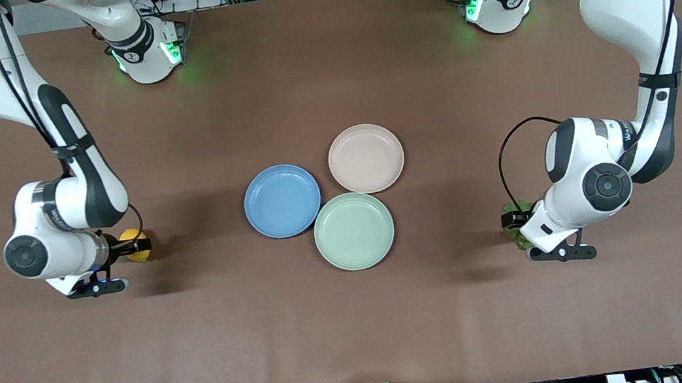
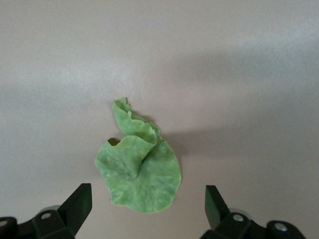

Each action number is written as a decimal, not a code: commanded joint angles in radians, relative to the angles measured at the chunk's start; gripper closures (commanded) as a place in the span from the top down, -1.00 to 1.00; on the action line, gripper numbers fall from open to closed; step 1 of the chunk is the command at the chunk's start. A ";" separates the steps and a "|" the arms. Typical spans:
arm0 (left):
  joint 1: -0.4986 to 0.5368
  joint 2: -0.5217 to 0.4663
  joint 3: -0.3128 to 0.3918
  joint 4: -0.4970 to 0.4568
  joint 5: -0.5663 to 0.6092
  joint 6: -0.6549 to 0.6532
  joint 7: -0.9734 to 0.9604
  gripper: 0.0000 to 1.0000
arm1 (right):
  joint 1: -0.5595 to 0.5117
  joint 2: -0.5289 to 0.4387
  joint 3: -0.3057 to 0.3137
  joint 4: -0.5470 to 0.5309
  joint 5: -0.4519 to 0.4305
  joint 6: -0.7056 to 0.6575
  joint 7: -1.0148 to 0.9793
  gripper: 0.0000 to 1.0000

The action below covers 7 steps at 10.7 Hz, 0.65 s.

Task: Pick lemon and lettuce from blue and beige plates
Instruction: 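Carry the lettuce and lemon away from the plates and lower them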

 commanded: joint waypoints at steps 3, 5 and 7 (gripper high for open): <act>0.002 -0.211 -0.015 -0.291 0.006 0.053 -0.021 1.00 | -0.026 -0.009 0.016 0.195 0.017 -0.243 -0.013 1.00; 0.008 -0.348 -0.012 -0.414 -0.016 0.053 -0.018 1.00 | -0.024 -0.012 0.014 0.247 0.009 -0.298 -0.015 1.00; 0.008 -0.466 -0.010 -0.445 -0.091 0.023 -0.019 1.00 | -0.030 -0.031 0.013 0.290 0.003 -0.370 -0.018 1.00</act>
